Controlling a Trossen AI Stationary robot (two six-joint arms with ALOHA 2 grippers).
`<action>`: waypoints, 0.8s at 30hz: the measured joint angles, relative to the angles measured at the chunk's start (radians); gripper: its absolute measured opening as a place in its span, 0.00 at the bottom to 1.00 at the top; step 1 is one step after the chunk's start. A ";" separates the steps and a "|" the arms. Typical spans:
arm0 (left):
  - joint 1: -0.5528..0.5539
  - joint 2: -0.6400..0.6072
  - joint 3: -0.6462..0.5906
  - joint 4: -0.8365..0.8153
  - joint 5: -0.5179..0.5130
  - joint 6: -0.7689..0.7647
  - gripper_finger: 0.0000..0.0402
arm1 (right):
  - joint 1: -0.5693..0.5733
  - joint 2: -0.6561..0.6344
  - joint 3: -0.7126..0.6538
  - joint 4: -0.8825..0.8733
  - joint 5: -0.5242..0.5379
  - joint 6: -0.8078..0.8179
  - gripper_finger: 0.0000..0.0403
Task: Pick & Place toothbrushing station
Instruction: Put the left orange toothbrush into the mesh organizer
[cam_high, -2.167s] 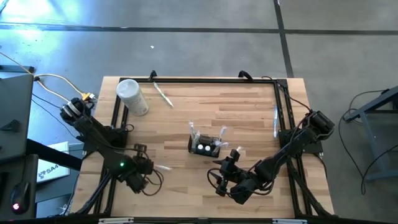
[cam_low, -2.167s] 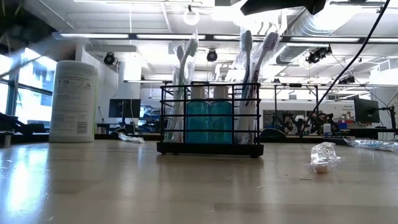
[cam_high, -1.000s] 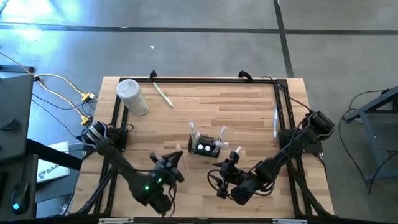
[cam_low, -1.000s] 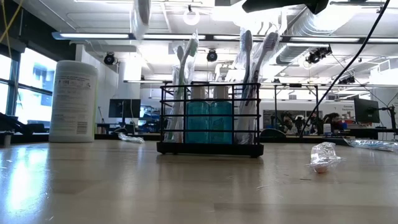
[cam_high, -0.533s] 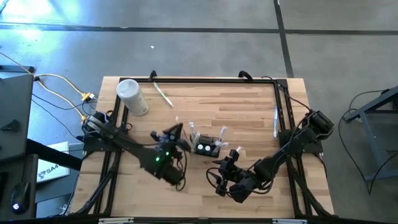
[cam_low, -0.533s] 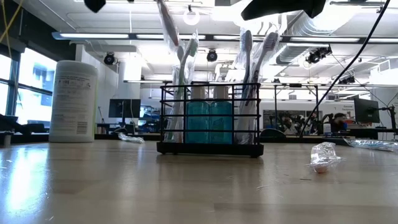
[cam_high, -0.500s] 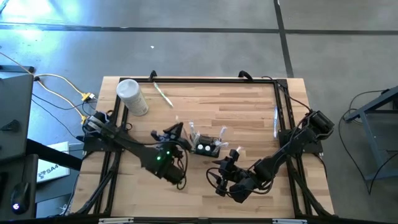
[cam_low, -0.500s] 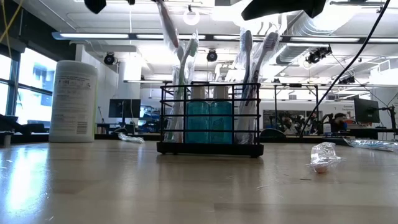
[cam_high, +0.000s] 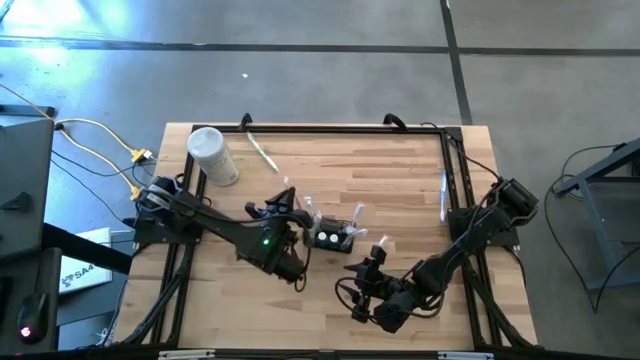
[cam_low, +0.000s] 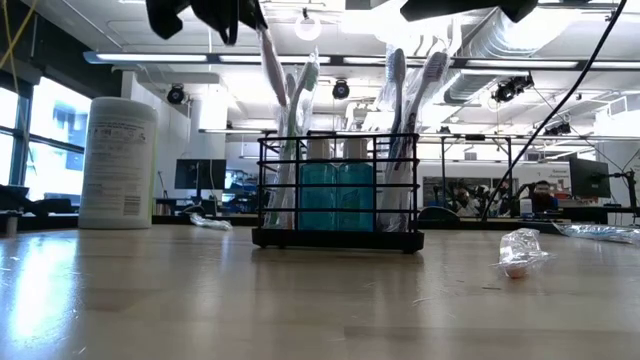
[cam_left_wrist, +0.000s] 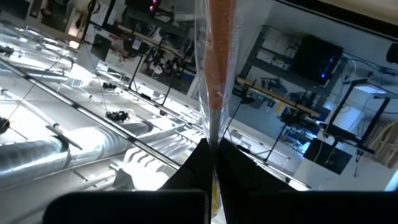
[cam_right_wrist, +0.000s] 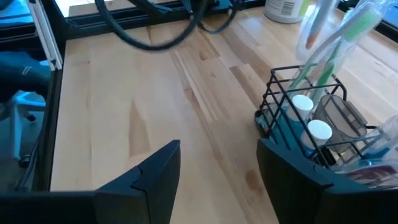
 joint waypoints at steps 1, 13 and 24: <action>0.005 0.006 0.000 0.001 0.004 0.000 0.00 | 0.000 0.000 0.000 0.000 0.000 0.000 0.51; 0.028 0.098 0.000 0.004 0.006 -0.001 0.00 | -0.001 0.000 0.000 0.013 -0.004 -0.001 0.51; 0.028 0.163 0.000 0.010 0.011 -0.009 0.01 | -0.001 0.000 0.000 -0.010 -0.003 -0.010 0.51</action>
